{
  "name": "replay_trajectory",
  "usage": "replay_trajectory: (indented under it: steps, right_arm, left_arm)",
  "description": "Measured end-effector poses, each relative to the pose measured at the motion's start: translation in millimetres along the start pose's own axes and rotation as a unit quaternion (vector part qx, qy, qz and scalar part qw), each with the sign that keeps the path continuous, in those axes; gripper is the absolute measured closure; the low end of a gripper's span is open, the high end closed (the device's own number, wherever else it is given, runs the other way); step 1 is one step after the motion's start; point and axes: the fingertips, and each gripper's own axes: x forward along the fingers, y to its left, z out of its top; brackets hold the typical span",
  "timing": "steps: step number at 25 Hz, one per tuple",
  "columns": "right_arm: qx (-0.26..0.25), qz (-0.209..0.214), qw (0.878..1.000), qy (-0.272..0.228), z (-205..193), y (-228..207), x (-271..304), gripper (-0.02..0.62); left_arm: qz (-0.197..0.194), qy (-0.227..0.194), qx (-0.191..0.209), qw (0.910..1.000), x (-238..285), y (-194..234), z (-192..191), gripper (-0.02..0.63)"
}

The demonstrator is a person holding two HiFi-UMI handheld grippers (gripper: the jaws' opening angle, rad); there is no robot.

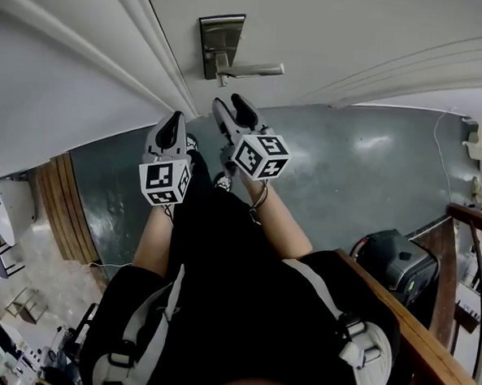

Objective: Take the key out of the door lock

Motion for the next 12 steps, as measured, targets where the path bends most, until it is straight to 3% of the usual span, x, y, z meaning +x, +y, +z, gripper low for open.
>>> replay_trajectory:
  steps: [7, 12]
  right_arm:
    - [0.065, 0.002, 0.998, -0.010, 7.1, -12.7, 21.1, 0.382]
    - [0.085, 0.001, 0.996, -0.012, 8.8, -16.6, 31.6, 0.387]
  left_arm:
    - [-0.004, 0.009, 0.001, 1.0000, 17.7, 4.9, -1.4, 0.583]
    - [-0.008, 0.014, 0.000, 0.9999, 25.9, 8.7, -1.5, 0.583]
